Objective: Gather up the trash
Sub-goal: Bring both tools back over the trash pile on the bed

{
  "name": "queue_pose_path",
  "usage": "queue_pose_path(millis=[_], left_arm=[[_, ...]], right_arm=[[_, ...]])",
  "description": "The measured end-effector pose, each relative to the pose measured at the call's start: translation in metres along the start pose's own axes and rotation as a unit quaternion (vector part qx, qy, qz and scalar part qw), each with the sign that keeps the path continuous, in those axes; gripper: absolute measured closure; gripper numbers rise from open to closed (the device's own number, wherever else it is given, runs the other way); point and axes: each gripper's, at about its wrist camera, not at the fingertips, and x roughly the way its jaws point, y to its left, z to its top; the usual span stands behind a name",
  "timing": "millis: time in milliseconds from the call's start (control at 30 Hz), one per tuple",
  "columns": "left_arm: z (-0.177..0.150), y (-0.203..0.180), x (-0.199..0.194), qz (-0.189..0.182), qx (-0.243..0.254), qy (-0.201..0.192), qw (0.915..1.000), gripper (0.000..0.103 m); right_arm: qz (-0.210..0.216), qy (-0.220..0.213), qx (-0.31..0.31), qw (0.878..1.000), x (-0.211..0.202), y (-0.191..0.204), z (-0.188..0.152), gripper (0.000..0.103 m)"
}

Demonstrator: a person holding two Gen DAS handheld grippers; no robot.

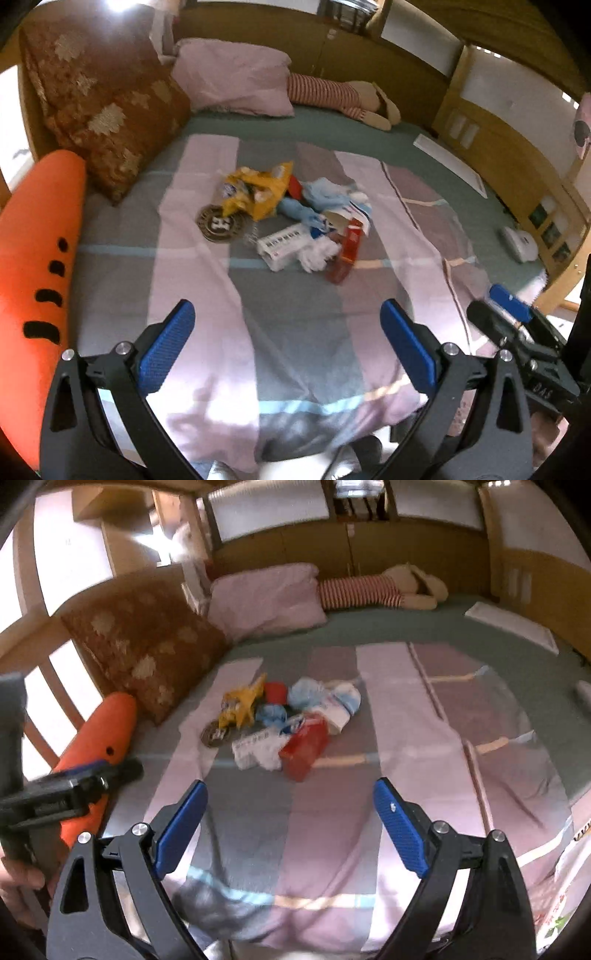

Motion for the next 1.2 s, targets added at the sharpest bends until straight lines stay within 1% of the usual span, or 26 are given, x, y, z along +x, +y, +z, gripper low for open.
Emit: queue_pose_path(millis=[67,133,200,400,1200], left_arm=[[-0.0009,-0.003,-0.0001,-0.005,0.0,-0.001,1.0,0.003],[-0.0025,-0.0068,0.0008,-0.003,0.005,-0.001,1.0,0.003],[-0.0036,-0.008,0.0024,0.0,0.008,0.002,1.0,0.003],[-0.0042,-0.002,0.0015,0.004,-0.004,0.002,1.0,0.003],[-0.0041,-0.0006,0.0044,0.003,-0.001,0.007,1.0,0.003]], right_arm=[[-0.002,-0.003,0.003,1.0,-0.0007,-0.0013,-0.0007,0.014],[0.004,0.001,0.013,1.0,-0.0005,-0.0046,-0.0008,0.014],[0.004,0.003,0.009,1.0,0.0004,-0.0041,-0.0008,0.014],[0.009,0.003,0.004,1.0,0.0029,-0.0025,0.0012,0.014],[0.008,0.011,0.004,1.0,0.005,-0.0002,0.0012,0.014]])
